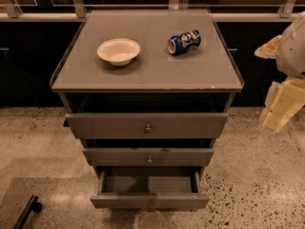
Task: Close bottom drawer
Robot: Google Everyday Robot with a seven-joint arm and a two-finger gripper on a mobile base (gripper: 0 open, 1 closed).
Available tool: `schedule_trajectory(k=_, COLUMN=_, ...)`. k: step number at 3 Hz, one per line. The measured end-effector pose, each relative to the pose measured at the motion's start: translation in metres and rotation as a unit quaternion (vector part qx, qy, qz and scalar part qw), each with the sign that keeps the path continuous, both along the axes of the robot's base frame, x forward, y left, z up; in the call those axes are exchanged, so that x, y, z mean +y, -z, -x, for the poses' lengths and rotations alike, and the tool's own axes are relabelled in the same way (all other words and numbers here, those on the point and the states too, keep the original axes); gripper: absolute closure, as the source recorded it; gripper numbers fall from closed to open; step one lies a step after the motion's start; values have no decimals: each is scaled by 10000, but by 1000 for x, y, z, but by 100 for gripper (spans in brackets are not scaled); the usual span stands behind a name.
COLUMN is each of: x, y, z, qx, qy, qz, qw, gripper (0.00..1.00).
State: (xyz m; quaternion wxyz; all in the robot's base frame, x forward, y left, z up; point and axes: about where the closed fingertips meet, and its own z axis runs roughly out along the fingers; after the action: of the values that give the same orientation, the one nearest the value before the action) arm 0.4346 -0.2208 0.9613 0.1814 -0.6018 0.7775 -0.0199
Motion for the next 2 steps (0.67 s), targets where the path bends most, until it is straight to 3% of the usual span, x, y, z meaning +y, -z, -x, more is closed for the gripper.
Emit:
schedule_trajectory(k=1, x=1, y=62, z=12, qx=49, qy=-235, qz=-670, qw=9975, gripper=0)
schedule_trajectory(k=2, x=18, y=168, z=27, qx=300, qy=-411, qz=-1748, qw=9833, gripper=0)
